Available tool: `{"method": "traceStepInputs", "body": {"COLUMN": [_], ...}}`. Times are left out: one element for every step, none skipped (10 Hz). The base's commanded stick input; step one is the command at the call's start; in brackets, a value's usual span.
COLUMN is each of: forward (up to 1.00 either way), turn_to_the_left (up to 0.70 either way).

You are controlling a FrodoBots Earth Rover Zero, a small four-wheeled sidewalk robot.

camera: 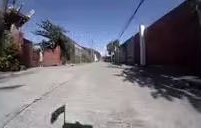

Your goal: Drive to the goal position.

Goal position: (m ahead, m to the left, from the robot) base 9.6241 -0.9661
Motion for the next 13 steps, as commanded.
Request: {"method": "traceStepInputs", "body": {"forward": [0.7,0.7,0.7,0.7,0.7,0.7,0.7,0.7,0.7,0.7,0.7,0.7,0.7], "turn_to_the_left": [-0.03,-0.03,-0.03,-0.03,-0.03,-0.03,-0.03,-0.03,-0.03,-0.03,-0.03,-0.03,-0.03]}}
